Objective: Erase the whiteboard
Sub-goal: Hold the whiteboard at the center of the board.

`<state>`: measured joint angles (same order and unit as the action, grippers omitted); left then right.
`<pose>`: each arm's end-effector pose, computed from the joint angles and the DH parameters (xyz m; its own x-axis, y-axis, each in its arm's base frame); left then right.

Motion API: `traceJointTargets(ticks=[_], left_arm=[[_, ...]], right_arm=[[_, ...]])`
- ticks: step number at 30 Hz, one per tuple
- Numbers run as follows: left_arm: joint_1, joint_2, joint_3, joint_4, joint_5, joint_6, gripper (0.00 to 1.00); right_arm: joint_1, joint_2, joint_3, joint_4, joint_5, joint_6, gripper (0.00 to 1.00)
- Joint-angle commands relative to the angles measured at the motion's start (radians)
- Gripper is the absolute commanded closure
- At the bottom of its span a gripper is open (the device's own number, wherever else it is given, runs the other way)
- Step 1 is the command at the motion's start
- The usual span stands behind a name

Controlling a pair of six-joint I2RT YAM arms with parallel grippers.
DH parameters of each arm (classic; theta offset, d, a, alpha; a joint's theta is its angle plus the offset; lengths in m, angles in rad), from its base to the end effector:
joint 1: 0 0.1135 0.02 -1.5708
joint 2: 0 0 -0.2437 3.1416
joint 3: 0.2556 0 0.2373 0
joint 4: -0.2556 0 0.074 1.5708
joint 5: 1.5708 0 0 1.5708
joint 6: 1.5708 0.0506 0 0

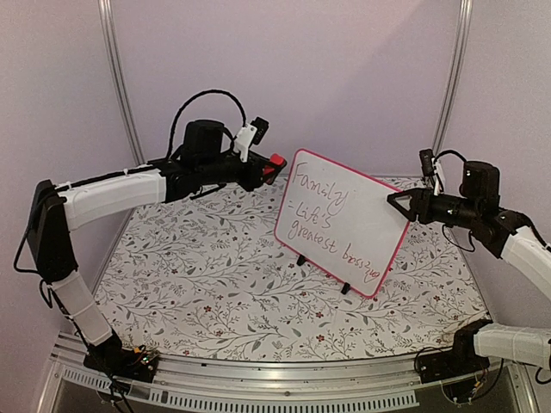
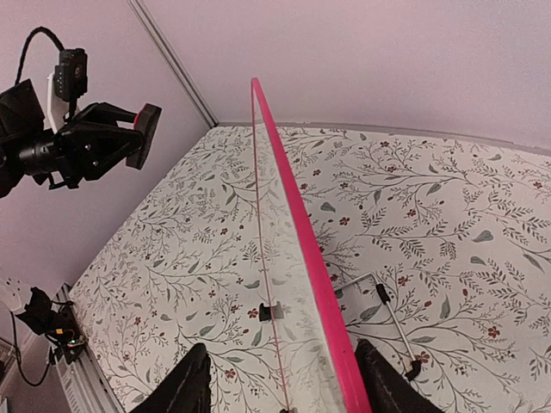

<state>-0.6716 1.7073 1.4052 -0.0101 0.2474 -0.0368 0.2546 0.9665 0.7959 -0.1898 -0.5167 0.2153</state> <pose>0.3111 -0.2632 0.3061 -0.2692 0.1684 -0.9482 0.7764 0.6206 -0.1102 0.2147 0.0817 0.2926 -0.4758 0.0681 -0.8769 -0.5780 0.7272 0.3701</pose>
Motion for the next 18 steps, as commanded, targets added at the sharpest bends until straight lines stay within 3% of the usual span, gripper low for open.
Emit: traceJointTargets(ticks=[1, 10, 18], left_arm=[[0.013, 0.024, -0.027, 0.080, 0.012, 0.024, 0.80], [0.022, 0.055, -0.065, 0.158, 0.057, 0.035, 0.80], [0.023, 0.163, 0.063, 0.126, 0.074, 0.035, 0.81]], right_arm=[[-0.003, -0.044, -0.017, 0.041, -0.029, 0.001, 0.53], [-0.002, -0.047, -0.024, 0.040, -0.057, 0.014, 0.97], [-0.002, -0.061, -0.038, 0.044, -0.071, 0.003, 1.00]])
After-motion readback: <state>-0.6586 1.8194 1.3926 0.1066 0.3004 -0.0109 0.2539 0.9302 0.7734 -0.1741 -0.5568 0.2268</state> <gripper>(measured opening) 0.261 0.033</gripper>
